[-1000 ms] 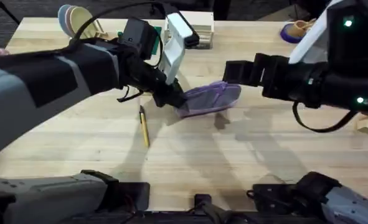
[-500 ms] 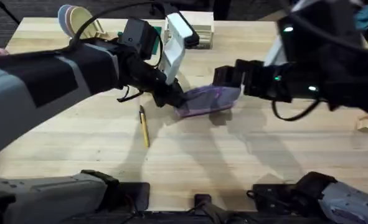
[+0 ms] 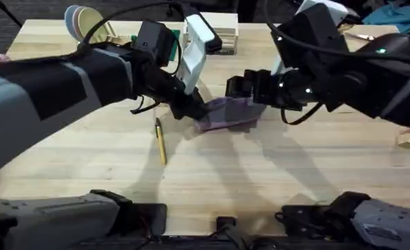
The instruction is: Unzip the bag, pick up the pens from the table one at a time and place them inside, then zip the bag closed.
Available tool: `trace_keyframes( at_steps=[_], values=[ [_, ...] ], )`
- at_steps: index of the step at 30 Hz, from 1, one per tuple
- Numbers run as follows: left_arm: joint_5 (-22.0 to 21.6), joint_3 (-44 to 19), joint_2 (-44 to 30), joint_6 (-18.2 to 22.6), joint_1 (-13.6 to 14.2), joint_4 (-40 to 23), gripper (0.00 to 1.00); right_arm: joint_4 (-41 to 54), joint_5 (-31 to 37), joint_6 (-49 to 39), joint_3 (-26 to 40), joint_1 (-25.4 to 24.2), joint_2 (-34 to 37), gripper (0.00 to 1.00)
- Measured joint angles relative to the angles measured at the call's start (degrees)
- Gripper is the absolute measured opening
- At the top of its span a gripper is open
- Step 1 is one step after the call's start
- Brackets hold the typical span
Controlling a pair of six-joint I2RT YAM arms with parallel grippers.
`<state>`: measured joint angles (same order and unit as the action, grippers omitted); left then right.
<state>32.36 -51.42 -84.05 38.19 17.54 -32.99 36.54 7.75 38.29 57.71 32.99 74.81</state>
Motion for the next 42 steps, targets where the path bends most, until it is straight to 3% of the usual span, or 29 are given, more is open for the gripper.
trace_keyframes(
  at_steps=[8,10,23,30,34,42],
  values=[
    [0.0,0.0,0.0,0.0,0.0,0.0,0.051,-0.8,0.0,3.0,0.0,0.0,2.8,0.996],
    [0.0,0.0,0.0,0.0,0.0,0.0,0.051,-0.8,0.0,3.8,0.0,0.0,3.2,0.955],
    [0.0,0.0,0.0,0.0,0.0,0.0,0.051,-1.0,0.2,6.4,0.0,0.0,4.6,0.341],
    [0.0,0.0,0.0,0.0,0.0,0.0,0.052,-1.5,0.2,7.8,0.1,0.2,5.5,0.11],
    [0.0,0.0,0.0,0.0,0.0,0.0,0.053,-1.4,0.2,8.1,0.2,0.2,5.5,0.041],
    [0.0,0.0,0.0,0.0,0.0,0.0,0.053,-1.4,-0.3,8.2,0.2,0.2,5.5,0.032]
  ],
)
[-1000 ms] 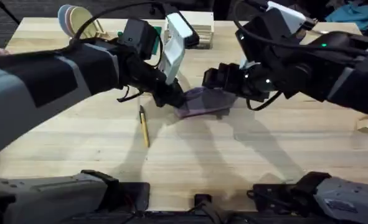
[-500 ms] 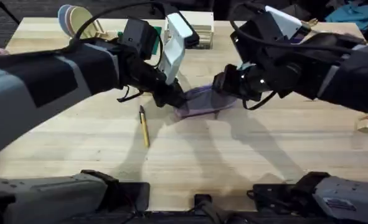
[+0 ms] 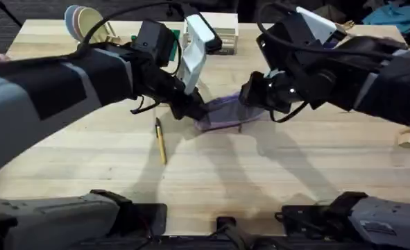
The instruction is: Unzip the bag, pick up the pens from the table one at a time and place them inside, then zip the bag closed.
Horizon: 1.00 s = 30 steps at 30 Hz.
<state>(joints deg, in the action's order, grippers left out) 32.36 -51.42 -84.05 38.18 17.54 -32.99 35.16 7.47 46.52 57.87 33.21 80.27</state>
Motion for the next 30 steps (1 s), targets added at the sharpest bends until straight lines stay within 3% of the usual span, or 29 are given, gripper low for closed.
trace_keyframes(
  at_steps=[6,15,30],
  values=[
    [0.0,0.0,0.0,0.0,0.0,0.0,0.053,0.0,-1.5,-0.6,0.0,0.4,-1.0,0.029],
    [-0.5,0.0,0.0,0.0,-0.1,0.3,0.055,-3.6,-2.4,-14.2,0.0,8.9,-4.4,0.031],
    [-1.4,0.0,0.0,0.0,-0.4,0.7,0.055,-8.3,-7.0,-33.3,0.0,16.0,-2.5,0.031]
  ],
)
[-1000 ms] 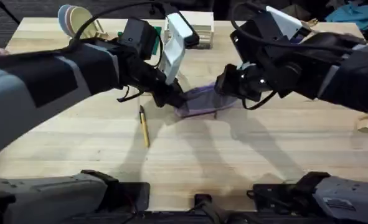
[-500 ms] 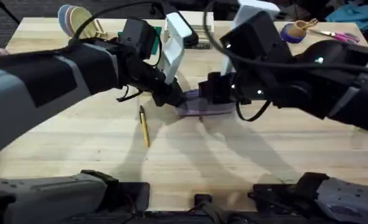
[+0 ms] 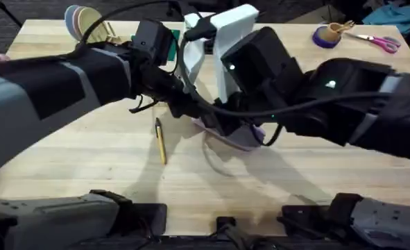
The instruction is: Unzip the bag, pick up the pens from the table one at a time and place them inside, then zip the bag closed.
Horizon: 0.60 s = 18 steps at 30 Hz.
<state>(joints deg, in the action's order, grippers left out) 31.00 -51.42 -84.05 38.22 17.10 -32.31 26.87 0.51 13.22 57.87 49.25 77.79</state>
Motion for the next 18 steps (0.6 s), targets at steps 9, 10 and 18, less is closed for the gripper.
trace_keyframes(
  at_steps=[9,10,18],
  values=[
    [-0.7,0.0,0.0,0.0,-0.4,0.3,0.055,-4.1,-0.2,-3.9,-0.1,0.0,1.7,0.031],
    [-0.6,0.0,0.0,0.0,-0.5,0.3,0.055,-4.2,-0.2,-4.3,-0.1,0.0,1.7,0.031],
    [-0.5,0.0,0.0,0.0,-0.4,0.8,0.054,-3.7,-2.8,-7.2,-0.1,1.0,0.4,0.771]
  ],
)
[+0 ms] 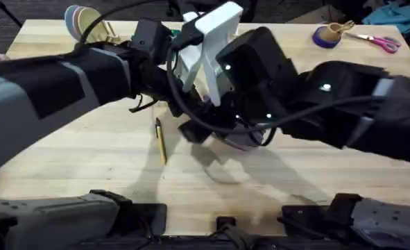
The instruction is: Unzip the bag, pick up the pens from the table one at a time and place them inside, then zip the bag closed.
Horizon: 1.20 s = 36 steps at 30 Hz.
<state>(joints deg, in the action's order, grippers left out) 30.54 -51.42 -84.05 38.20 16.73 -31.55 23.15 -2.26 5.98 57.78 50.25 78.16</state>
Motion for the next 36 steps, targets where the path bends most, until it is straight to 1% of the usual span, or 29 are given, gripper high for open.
trace_keyframes(
  at_steps=[1,2,3,4,5,7,8,9,10,15,22,27,30,31,32,35,36],
  values=[
    [0.0,0.0,0.0,0.0,0.2,0.0,0.054,0.0,-0.3,-0.6,0.0,0.1,-0.7,0.897],
    [0.0,0.0,0.0,0.0,0.3,0.0,0.06,0.4,-0.5,-1.4,0.0,0.2,-1.7,0.974],
    [-0.1,0.0,0.0,0.3,0.3,0.0,0.122,1.0,-0.5,-1.8,0.0,0.2,-3.0,0.991],
    [0.1,0.0,0.0,0.2,0.3,0.1,0.206,1.7,-0.4,-2.1,0.0,0.2,-4.2,0.996],
    [0.5,0.0,0.0,0.2,0.3,0.1,0.358,2.5,-0.1,-2.3,0.0,0.2,-5.6,0.997],
    [1.1,0.0,0.0,0.2,0.4,0.1,0.694,4.4,1.2,-2.7,0.0,0.2,-8.8,0.997],
    [1.3,0.0,0.0,0.2,0.4,0.1,0.825,5.4,2.0,-2.9,0.0,0.2,-10.3,0.998],
    [1.4,0.0,0.0,0.0,0.5,0.1,0.946,6.3,2.8,-3.1,0.0,0.2,-11.5,0.998],
    [1.4,0.0,0.0,0.0,0.5,0.0,0.982,7.3,4.0,-3.1,0.0,0.2,-13.0,0.998],
    [1.4,0.0,0.0,0.0,0.5,0.1,0.992,11.8,9.6,-3.4,0.2,0.2,-17.3,0.997],
    [1.4,-0.1,0.0,0.0,0.5,-0.5,0.992,13.3,12.5,-3.5,0.2,0.2,-17.7,0.997],
    [1.4,-1.9,0.8,0.0,0.2,-7.0,0.992,13.3,12.6,-3.2,0.2,-0.9,-17.7,0.998],
    [1.3,-4.1,3.7,0.0,-0.8,-11.1,0.992,14.1,12.2,-3.2,0.2,-2.8,-17.7,0.981],
    [1.2,-4.8,5.1,0.0,-1.5,-12.5,0.992,14.4,11.8,-3.2,0.2,-3.6,-17.7,0.95],
    [1.2,-5.4,6.7,0.0,-2.2,-13.7,0.992,14.5,11.4,-3.1,0.2,-4.3,-17.7,0.899],
    [1.2,-6.3,11.4,0.0,-4.3,-16.8,0.992,14.8,10.1,-3.0,0.2,-6.6,-17.4,0.624],
    [1.2,-6.4,12.7,0.0,-4.9,-17.7,0.992,14.9,9.8,-2.9,0.2,-7.2,-17.0,0.509]
  ],
)
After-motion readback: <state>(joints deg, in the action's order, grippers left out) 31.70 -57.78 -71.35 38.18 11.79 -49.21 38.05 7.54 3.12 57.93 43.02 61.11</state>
